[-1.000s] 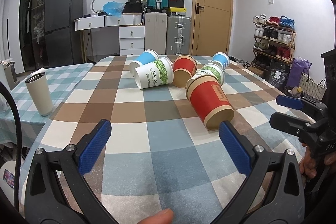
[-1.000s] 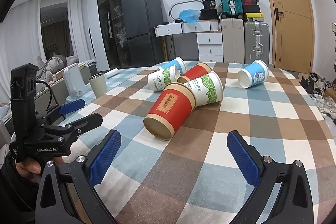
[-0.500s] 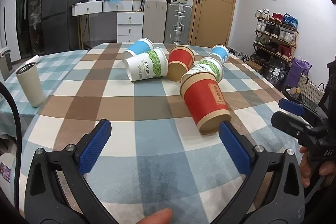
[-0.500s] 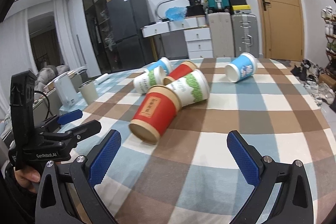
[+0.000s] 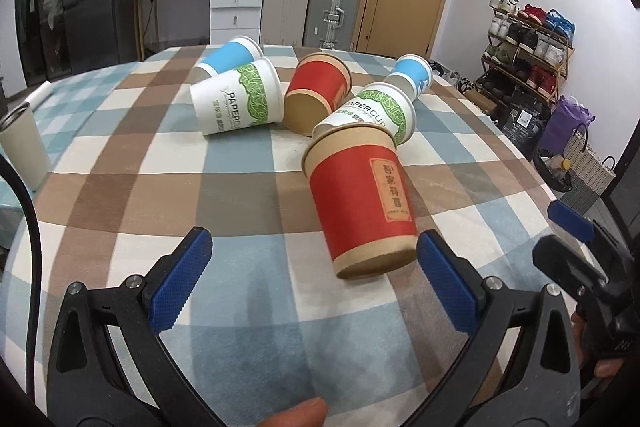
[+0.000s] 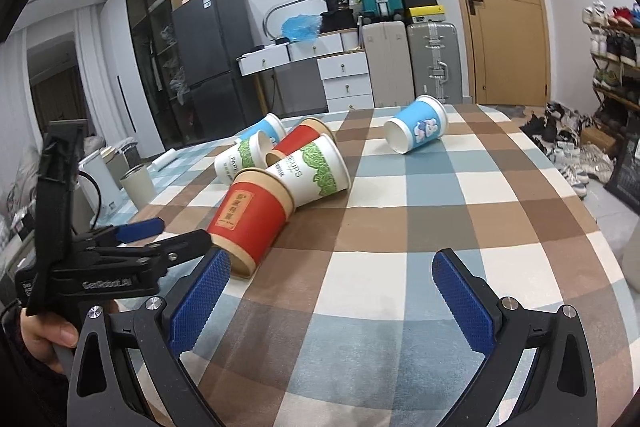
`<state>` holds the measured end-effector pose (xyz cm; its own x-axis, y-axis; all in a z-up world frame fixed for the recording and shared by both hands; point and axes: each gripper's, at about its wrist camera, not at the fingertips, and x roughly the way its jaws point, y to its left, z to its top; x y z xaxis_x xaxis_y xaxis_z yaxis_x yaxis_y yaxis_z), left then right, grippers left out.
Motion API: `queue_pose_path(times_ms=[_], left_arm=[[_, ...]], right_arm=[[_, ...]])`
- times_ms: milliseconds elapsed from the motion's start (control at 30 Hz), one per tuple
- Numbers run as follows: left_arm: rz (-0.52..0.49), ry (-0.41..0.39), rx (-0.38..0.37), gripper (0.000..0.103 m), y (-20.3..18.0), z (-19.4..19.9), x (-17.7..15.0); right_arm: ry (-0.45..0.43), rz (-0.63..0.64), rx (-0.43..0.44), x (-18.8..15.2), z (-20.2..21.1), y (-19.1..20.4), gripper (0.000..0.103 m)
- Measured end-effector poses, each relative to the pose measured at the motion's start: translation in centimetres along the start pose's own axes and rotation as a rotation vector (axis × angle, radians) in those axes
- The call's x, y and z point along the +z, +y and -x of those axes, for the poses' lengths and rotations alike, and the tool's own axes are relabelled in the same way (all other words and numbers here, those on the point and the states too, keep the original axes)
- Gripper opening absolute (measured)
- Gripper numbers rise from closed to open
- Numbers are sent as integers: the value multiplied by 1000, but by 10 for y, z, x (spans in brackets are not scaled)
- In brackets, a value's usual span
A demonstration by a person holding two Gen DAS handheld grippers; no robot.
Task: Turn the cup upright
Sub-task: 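Move the left gripper to the red cup and close around its body, then lift the red cup with the left gripper toward the right tool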
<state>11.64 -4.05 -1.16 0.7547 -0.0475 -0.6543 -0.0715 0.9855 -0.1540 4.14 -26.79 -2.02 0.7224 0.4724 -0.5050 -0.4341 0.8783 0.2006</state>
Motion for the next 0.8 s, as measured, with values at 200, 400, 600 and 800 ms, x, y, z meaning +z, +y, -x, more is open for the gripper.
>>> queue_pose_path(times_ms=[200, 400, 600, 800], left_arm=[[2, 36, 5, 102, -12, -20, 6], [-20, 73, -20, 77, -21, -31, 8], [-27, 82, -63, 55, -24, -27, 4], [-13, 47, -54, 55, -21, -10, -1]], right_arm=[[-1, -28, 3, 0, 0, -6, 103], [0, -20, 4, 0, 0, -4, 103], [1, -20, 3, 0, -1, -4, 103], [-5, -3, 3, 0, 0, 0, 103]])
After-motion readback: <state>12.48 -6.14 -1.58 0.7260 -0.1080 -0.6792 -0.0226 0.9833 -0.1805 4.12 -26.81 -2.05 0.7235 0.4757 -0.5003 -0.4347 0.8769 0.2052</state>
